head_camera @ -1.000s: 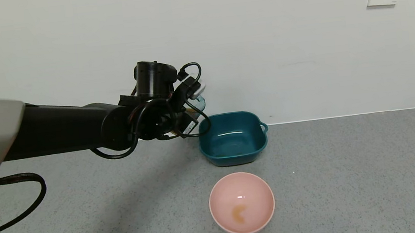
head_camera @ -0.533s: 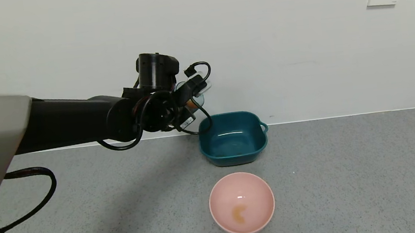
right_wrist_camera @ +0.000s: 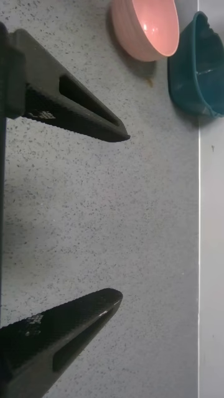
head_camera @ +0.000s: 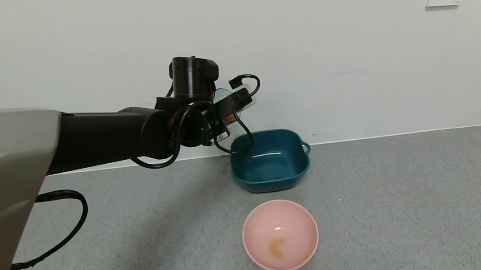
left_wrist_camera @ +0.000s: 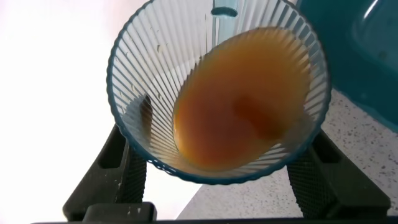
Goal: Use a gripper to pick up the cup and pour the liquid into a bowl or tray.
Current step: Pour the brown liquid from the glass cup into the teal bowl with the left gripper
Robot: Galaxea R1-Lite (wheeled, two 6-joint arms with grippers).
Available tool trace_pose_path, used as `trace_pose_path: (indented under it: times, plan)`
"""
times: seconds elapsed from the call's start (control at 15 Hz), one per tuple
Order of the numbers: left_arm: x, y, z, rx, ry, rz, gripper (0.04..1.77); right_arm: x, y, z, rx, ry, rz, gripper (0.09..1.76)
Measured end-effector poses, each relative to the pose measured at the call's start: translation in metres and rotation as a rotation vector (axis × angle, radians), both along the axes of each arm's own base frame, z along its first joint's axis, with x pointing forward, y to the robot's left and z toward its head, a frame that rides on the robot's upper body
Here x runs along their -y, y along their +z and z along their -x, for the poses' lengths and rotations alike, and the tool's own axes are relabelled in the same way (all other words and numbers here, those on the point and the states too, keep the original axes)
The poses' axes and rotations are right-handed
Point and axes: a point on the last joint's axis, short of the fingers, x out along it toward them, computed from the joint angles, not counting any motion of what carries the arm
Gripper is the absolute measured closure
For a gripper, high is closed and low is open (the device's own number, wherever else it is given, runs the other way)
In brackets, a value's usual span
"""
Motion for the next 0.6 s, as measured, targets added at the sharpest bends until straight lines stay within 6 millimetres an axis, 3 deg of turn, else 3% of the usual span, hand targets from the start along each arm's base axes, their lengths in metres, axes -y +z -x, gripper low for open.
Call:
trace_pose_path:
  times: [0.6]
  plan:
    - [0.029,-0.027,-0.001,-0.031,-0.015,-0.186,0.53,0.000,0.000,0.000,0.000,0.000,0.001,0.14]
